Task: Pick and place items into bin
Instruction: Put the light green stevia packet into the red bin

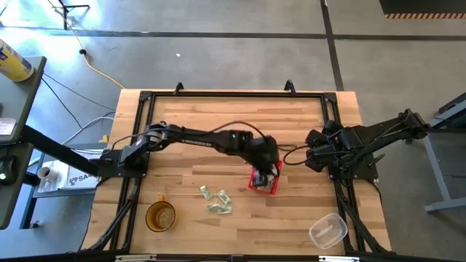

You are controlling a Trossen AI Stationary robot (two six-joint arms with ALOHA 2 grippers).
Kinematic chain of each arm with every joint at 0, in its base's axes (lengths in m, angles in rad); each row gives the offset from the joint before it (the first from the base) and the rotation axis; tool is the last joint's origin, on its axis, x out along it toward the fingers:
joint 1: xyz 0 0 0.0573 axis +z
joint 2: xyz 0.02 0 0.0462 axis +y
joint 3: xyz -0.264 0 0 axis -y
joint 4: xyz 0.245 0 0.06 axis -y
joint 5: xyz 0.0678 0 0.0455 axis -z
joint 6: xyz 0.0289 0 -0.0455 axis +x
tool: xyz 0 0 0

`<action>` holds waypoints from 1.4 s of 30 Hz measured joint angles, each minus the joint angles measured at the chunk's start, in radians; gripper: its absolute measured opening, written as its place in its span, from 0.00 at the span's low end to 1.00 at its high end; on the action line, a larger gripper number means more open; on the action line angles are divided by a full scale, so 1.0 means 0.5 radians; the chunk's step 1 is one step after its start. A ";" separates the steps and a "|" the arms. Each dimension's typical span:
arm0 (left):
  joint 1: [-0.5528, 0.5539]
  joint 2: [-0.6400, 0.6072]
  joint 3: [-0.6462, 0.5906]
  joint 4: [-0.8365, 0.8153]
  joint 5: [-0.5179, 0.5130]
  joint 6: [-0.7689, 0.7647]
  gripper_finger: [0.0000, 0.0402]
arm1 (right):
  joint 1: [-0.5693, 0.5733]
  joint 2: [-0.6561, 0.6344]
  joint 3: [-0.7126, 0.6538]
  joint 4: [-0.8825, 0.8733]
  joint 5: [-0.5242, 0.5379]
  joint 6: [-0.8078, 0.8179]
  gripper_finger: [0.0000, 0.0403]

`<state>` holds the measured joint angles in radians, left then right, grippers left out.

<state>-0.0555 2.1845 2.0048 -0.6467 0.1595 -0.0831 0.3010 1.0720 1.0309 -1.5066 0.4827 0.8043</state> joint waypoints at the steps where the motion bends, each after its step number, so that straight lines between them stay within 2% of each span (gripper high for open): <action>1: -0.013 0.017 0.000 -0.014 -0.002 -0.005 0.40 | 0.000 0.000 0.000 -0.001 -0.005 0.000 0.82; 4: -0.050 0.037 -0.002 -0.182 -0.118 -0.001 0.51 | 0.000 0.000 0.000 -0.007 -0.019 0.000 0.82; 7: -0.063 0.008 0.006 -0.568 -0.213 -0.004 0.59 | 0.000 0.000 0.000 -0.015 -0.037 0.000 0.82; 11: -0.096 -0.085 0.003 -1.083 -0.251 -0.043 0.62 | 0.000 0.000 0.000 -0.018 -0.033 0.000 0.82; 14: -0.172 -0.118 -0.069 -1.256 -0.231 -0.113 0.61 | 0.000 0.000 0.000 -0.017 -0.023 -0.014 0.82; 18: -0.314 -0.147 -0.248 -1.232 -0.209 -0.130 0.59 | 0.000 0.000 0.000 -0.016 -0.004 -0.038 0.82; 23: -0.481 -0.157 -0.565 -0.932 -0.383 0.258 0.56 | 0.000 0.000 0.000 -0.017 -0.004 -0.075 0.82; 26: -0.487 -0.163 -0.720 -0.680 -0.261 0.418 0.55 | 0.000 0.000 0.000 -0.017 -0.006 -0.091 0.82; 30: -0.474 -0.165 -0.852 -0.452 -0.317 0.540 0.53 | 0.000 0.000 0.000 -0.018 -0.037 -0.092 0.82; 34: -0.479 -0.170 -0.969 -0.282 -0.240 0.563 0.50 | 0.000 0.000 0.000 -0.021 -0.042 -0.092 0.82; 38: -0.478 -0.180 -1.053 -0.241 -0.174 0.568 0.41 | 0.000 0.000 0.000 -0.022 -0.043 -0.092 0.82; 42: -0.461 -0.182 -1.096 -0.397 -0.347 0.551 0.21 | 0.000 0.000 0.000 -0.023 -0.018 -0.092 0.82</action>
<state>-0.2858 2.0937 1.4570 -0.8454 -0.0138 0.1925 0.3009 1.0718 1.0309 -1.5181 0.4737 0.7586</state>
